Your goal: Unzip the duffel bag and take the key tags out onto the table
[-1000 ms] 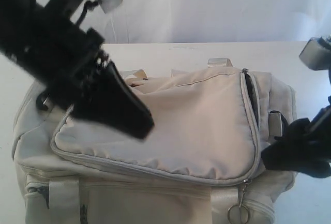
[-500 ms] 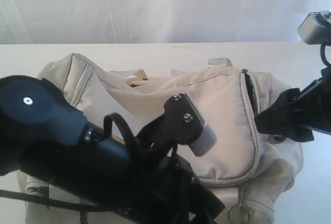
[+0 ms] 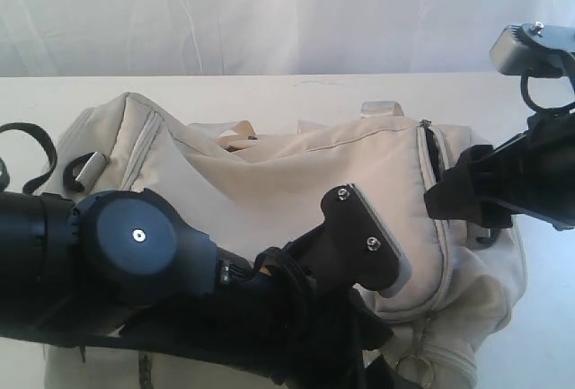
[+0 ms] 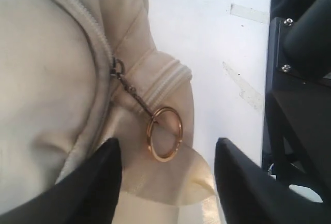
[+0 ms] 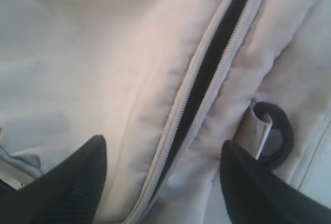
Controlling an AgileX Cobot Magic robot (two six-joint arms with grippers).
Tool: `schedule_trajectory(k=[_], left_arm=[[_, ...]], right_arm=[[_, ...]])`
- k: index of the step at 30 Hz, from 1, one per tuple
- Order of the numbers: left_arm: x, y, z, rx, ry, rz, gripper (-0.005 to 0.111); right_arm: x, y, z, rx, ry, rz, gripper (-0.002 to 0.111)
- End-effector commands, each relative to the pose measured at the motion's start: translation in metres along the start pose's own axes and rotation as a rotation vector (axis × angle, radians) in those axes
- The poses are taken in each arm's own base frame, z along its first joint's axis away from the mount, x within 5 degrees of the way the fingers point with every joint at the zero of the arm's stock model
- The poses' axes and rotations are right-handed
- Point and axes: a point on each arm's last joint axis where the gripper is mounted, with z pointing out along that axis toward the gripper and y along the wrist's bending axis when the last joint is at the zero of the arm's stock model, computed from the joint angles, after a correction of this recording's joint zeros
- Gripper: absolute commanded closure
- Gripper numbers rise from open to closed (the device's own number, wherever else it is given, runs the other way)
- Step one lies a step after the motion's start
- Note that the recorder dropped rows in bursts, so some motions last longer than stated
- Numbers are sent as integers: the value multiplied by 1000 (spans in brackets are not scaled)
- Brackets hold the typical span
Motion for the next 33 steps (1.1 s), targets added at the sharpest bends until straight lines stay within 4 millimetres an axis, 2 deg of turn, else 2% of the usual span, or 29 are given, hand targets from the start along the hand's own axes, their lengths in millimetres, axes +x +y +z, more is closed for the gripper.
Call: schedule_trajectory(k=[1, 17, 24, 33], left_arm=[[1, 0, 5, 1, 6, -8, 48], [4, -1, 12, 32, 26, -49, 48], [-10, -2, 22, 76, 13, -48, 48], [0, 0, 38, 100, 56, -105, 49]], right_arm=[[-4, 1, -1, -1, -33, -4, 49], [-5, 0, 1, 1, -37, 0, 49], [-5, 0, 1, 1, -35, -2, 49], [-5, 0, 1, 1, -35, -2, 49]])
